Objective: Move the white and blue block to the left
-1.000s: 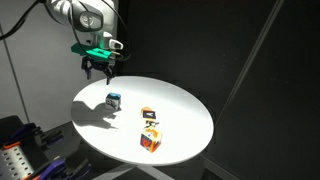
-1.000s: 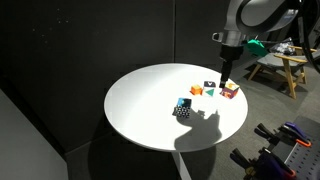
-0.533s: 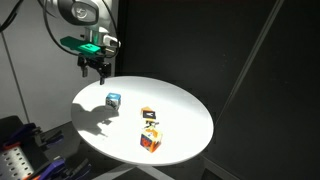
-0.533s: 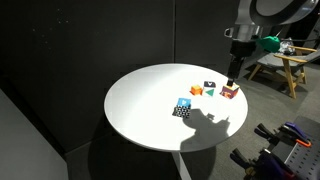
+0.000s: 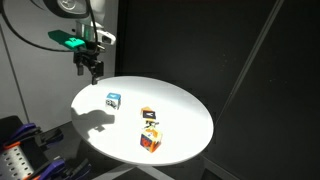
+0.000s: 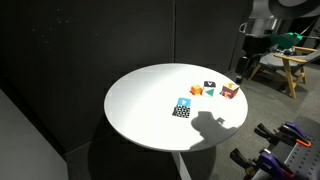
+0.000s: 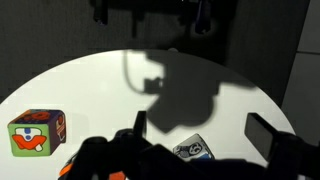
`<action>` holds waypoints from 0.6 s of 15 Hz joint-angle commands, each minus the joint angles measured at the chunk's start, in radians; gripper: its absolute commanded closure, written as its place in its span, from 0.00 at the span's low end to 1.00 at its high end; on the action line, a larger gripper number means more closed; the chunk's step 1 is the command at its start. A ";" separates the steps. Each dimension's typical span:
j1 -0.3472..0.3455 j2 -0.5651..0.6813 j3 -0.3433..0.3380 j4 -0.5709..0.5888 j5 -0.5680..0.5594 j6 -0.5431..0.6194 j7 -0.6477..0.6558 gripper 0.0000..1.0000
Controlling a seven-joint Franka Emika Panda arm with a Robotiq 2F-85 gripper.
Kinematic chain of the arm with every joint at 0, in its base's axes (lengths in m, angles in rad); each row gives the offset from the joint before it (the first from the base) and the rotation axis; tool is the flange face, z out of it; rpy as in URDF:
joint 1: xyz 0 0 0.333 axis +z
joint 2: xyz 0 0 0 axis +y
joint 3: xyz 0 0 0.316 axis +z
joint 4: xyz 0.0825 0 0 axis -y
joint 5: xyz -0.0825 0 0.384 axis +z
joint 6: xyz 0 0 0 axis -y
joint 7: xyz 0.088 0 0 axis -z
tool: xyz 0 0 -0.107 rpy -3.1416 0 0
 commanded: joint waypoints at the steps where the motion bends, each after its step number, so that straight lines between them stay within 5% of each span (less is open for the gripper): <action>1: -0.011 -0.112 -0.011 -0.047 -0.013 -0.042 0.044 0.00; 9: -0.018 -0.242 -0.026 -0.049 -0.011 -0.140 0.044 0.00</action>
